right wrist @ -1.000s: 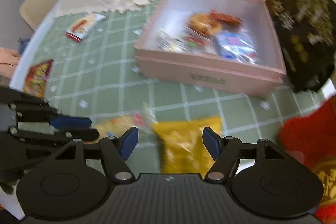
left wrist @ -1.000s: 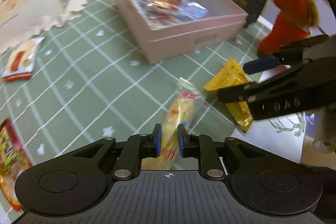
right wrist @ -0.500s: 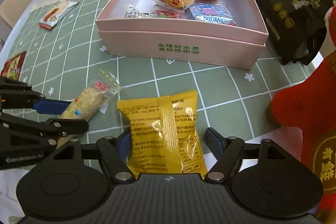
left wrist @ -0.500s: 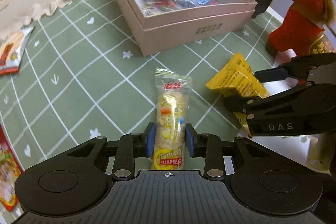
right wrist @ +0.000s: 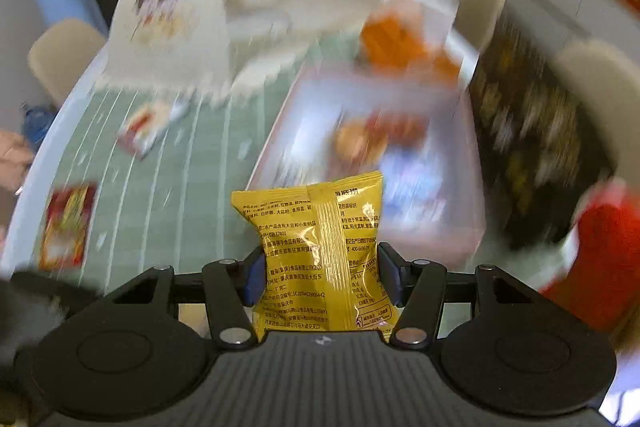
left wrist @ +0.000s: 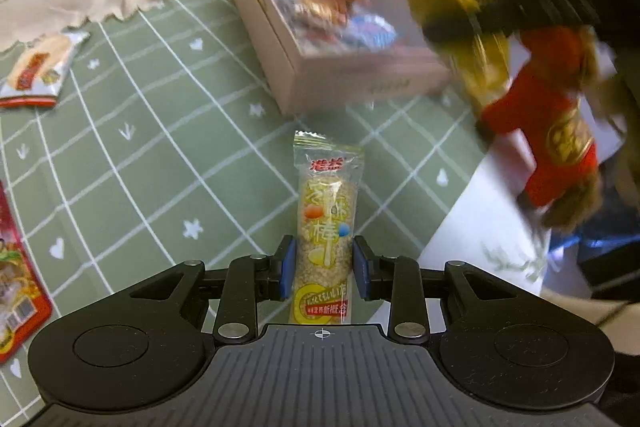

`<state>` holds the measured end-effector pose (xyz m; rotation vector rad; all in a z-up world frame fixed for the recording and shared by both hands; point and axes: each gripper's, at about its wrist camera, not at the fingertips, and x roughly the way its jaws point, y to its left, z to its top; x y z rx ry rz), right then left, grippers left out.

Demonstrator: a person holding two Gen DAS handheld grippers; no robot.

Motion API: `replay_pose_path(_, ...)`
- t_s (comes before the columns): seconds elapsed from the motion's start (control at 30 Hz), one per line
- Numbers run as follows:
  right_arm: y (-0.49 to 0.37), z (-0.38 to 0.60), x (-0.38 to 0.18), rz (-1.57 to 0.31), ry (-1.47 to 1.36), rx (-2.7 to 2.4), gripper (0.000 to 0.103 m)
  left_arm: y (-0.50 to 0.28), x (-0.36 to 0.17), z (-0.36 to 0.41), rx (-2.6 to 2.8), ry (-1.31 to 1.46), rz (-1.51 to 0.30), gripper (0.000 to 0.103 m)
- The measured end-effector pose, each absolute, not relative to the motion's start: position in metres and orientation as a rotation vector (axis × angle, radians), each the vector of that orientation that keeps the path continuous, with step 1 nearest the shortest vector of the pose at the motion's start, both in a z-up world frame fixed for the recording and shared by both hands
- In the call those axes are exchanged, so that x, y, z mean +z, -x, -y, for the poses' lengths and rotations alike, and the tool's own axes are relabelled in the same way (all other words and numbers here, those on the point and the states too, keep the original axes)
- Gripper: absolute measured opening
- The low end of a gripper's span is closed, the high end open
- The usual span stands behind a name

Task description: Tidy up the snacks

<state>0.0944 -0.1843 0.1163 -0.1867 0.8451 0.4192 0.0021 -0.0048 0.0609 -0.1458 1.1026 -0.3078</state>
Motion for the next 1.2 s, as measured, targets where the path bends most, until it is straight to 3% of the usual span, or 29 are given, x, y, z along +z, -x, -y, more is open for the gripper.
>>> replay_pose_path(0.2,-0.168,0.162,0.125,-0.859,0.207,0.340,0.061,-0.003,0.074,-0.014,-0.249,0.223,-1.070,0.034)
replay_pose_path(0.43,-0.179,0.160,0.113,-0.909,0.201,0.358,0.062,-0.019,0.072,-0.032,-0.221,0.336,-1.080,0.034)
replay_pose_path(0.77,-0.145,0.199,0.110,-0.943,0.194,0.360,0.064,-0.144,0.125,-0.009,-0.255,0.386,-0.891,0.034)
replay_pose_path(0.9,-0.146,0.210,0.113,-0.945,0.198,0.335,0.065,-0.185,0.118,-0.004,-0.239,0.468,-0.887,0.034)
replay_pose_path(1.2,-0.161,0.162,0.112,-0.953,0.213,0.398,0.067,-0.111,0.094,-0.073,-0.082,0.536,-0.883,0.034)
